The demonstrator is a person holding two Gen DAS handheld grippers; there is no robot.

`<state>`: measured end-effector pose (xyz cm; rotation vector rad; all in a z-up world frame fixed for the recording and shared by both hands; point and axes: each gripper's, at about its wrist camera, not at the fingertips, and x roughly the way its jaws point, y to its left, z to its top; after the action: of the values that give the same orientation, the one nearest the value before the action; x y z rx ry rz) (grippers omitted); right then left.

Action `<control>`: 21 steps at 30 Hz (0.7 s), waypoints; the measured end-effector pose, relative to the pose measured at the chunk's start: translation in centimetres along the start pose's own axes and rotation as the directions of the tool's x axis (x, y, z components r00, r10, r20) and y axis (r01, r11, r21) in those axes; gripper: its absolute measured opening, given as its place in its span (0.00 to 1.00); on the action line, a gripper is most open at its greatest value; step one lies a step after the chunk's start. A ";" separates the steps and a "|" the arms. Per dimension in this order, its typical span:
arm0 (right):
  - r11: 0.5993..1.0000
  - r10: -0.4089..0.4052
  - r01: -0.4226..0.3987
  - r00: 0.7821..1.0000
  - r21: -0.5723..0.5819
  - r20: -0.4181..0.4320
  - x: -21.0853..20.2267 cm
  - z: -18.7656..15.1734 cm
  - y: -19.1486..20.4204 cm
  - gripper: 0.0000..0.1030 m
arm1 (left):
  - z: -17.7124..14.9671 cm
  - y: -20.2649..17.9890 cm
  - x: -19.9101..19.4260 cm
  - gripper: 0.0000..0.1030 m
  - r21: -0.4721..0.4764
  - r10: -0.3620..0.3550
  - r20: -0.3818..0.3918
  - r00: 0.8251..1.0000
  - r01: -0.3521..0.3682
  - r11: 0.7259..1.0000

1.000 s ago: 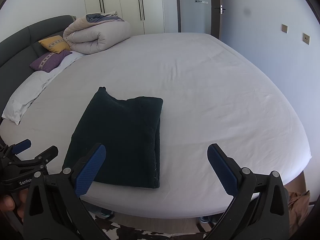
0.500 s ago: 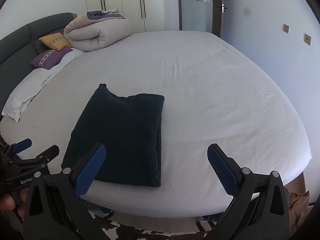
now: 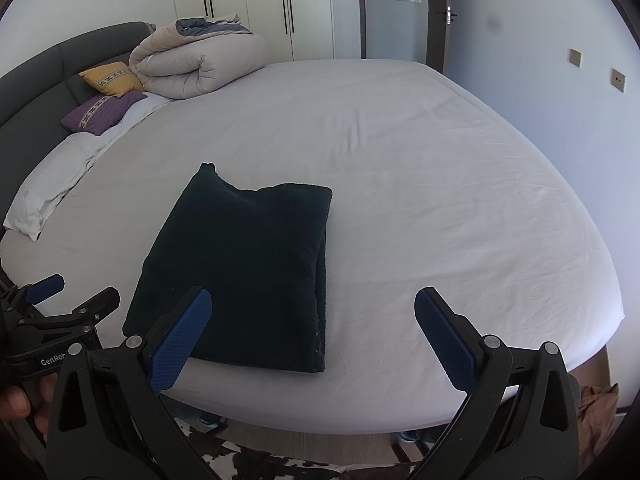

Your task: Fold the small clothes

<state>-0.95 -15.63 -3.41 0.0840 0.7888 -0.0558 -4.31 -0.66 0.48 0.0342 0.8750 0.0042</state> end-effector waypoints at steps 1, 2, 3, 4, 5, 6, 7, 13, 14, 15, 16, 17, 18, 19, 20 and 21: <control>1.000 -0.001 0.001 1.000 -0.001 0.000 0.0 0.0 0.0 1.00 | 0.0 0.0 0.0 1.00 0.000 0.000 0.000 1.000 0.000 1.000; 1.000 -0.001 0.001 1.000 0.000 -0.001 0.0 0.0 0.0 1.00 | 0.0 0.0 0.0 1.00 0.000 0.000 0.000 1.000 0.000 1.000; 1.000 -0.001 0.001 1.000 0.001 0.000 0.1 0.0 0.0 1.00 | 0.0 0.0 0.0 1.00 0.000 0.001 0.000 1.000 -0.001 1.000; 1.000 -0.001 0.001 1.000 0.002 0.000 0.1 0.0 0.0 1.00 | 0.0 0.0 0.0 1.00 0.001 0.000 0.000 1.000 0.000 1.000; 1.000 -0.001 0.001 1.000 0.004 -0.002 0.1 0.0 0.1 1.00 | 0.0 0.0 0.0 1.00 0.001 0.000 0.000 1.000 0.000 1.000; 1.000 0.000 0.000 1.000 0.005 -0.002 0.2 0.0 0.1 1.00 | 0.0 0.0 0.0 1.00 0.001 0.000 0.001 1.000 0.000 1.000; 1.000 -0.001 0.001 1.000 0.004 -0.001 0.2 0.0 0.1 1.00 | 0.0 0.0 0.0 1.00 0.001 0.000 0.000 1.000 0.000 1.000; 1.000 -0.002 0.002 1.000 0.006 0.000 0.4 -0.1 0.3 1.00 | 0.0 0.0 0.0 1.00 0.001 0.000 0.000 1.000 0.000 1.000; 1.000 -0.002 0.002 1.000 0.006 0.000 0.4 -0.1 0.3 1.00 | 0.0 0.0 0.0 1.00 0.001 0.000 0.000 1.000 0.000 1.000; 1.000 -0.002 0.002 1.000 0.006 0.000 0.4 -0.1 0.3 1.00 | 0.0 0.0 0.0 1.00 0.001 0.000 0.000 1.000 0.000 1.000; 1.000 -0.002 0.002 1.000 0.006 0.001 0.4 -0.1 0.3 1.00 | 0.0 0.0 0.0 1.00 0.001 0.000 0.000 1.000 0.000 1.000; 1.000 -0.002 0.002 1.000 0.006 0.001 0.4 -0.1 0.3 1.00 | 0.0 0.0 0.0 1.00 0.000 0.000 0.000 1.000 0.000 1.000; 1.000 -0.002 0.002 1.000 0.006 0.001 0.4 -0.1 0.3 1.00 | 0.0 0.0 0.0 1.00 0.000 0.000 0.000 1.000 0.000 1.000; 1.000 -0.002 0.002 1.000 0.006 0.000 0.4 -0.1 0.3 1.00 | 0.0 0.0 0.0 1.00 0.001 0.000 0.000 1.000 0.000 1.000; 1.000 -0.002 0.002 1.000 0.006 0.000 0.4 -0.1 0.3 1.00 | 0.0 0.0 0.0 1.00 0.001 0.000 0.000 1.000 0.000 1.000; 1.000 -0.002 0.002 1.000 0.006 0.001 0.4 -0.1 0.3 1.00 | 0.0 0.0 0.0 1.00 0.001 0.001 0.000 1.000 -0.001 1.000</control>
<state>-0.75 -15.28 -3.72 0.0887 0.7882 -0.0602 -4.31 -0.65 0.47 0.0351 0.8748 0.0044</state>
